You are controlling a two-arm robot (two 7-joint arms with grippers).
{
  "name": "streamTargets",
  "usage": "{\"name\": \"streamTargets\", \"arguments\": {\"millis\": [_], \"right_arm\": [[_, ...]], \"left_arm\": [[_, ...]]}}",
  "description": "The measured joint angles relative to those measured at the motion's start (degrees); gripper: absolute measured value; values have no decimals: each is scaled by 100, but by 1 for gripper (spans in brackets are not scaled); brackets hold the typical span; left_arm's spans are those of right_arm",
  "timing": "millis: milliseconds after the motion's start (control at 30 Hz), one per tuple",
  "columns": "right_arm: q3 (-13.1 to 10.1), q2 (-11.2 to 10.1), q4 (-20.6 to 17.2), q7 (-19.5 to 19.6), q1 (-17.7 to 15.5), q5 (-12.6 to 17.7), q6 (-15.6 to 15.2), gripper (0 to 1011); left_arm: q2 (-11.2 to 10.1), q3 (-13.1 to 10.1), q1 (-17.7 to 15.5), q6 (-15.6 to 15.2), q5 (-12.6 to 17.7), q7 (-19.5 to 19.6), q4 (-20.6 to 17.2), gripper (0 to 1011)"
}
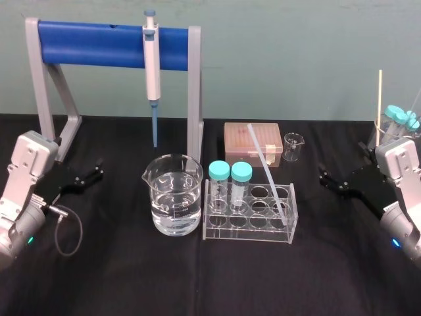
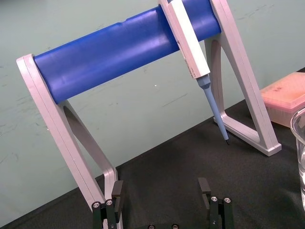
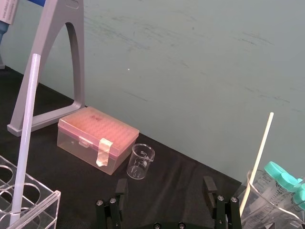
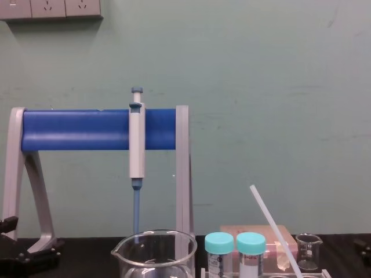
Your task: Pick up the stirring rod with one hand, then place it down.
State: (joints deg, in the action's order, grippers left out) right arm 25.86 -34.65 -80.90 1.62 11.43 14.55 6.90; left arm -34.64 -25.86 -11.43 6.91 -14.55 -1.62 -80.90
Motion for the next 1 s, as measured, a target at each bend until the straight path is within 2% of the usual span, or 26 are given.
{"name": "streamTargets", "arguments": {"millis": [600,667,767,800,933,1000], "right_arm": [[-57,26,1,-73,-6,18,-16,1003],[-124,61,-17,-199,-19,144,-59,1003],[-255,139,-102,-513,-22,528,-229,1003],[-318,191,-151,-709,-11,758,-374,1003],[-404,284,-276,-1180,53,1214,-733,1003],[-410,313,-324,-1337,85,1323,-840,1003]], "left_arm": [[0,0,-1,0,0,0,0,1000],[0,0,0,0,0,0,0,1000],[0,0,0,0,0,0,0,1000],[0,0,0,0,0,0,0,1000],[0,0,0,0,0,0,0,1000],[0,0,0,0,0,0,0,1000]]}}
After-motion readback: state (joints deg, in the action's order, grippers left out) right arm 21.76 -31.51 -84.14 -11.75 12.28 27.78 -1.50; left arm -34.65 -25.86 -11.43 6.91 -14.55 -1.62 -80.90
